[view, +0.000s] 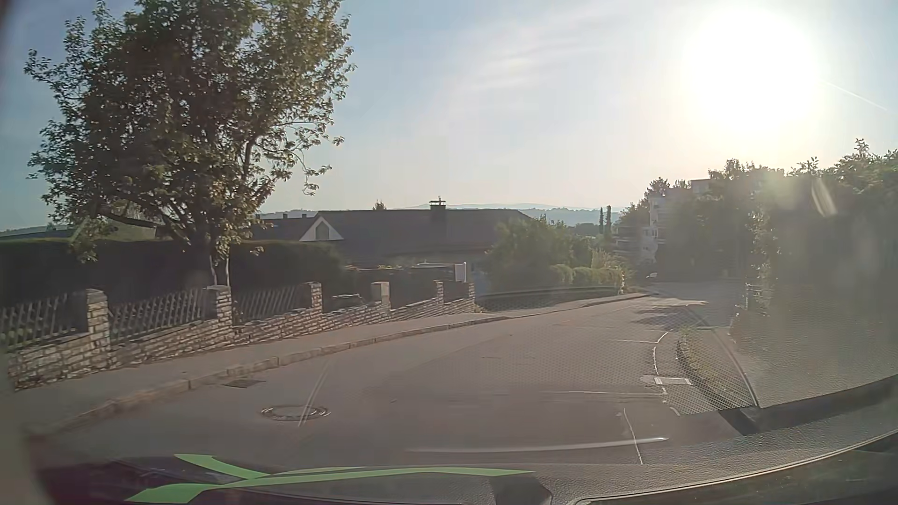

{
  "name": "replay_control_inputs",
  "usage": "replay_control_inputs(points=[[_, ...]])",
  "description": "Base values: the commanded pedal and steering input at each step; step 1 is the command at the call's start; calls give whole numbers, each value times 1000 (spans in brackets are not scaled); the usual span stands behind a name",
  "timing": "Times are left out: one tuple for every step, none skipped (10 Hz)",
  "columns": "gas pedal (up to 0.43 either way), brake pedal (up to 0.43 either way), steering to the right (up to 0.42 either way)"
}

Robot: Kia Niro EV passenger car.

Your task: Follow the waypoints while adhering to traffic rules and regulations

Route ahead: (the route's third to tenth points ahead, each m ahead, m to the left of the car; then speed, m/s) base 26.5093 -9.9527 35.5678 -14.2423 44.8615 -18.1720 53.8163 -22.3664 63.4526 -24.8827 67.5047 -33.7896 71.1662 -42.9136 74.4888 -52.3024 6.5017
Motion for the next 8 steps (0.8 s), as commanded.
replay_control_inputs(points=[[0, 98, 112], [0, 104, 114], [0, 104, 116], [0, 110, 121], [0, 116, 121], [0, 116, 121], [0, 116, 121], [0, 122, 121]])
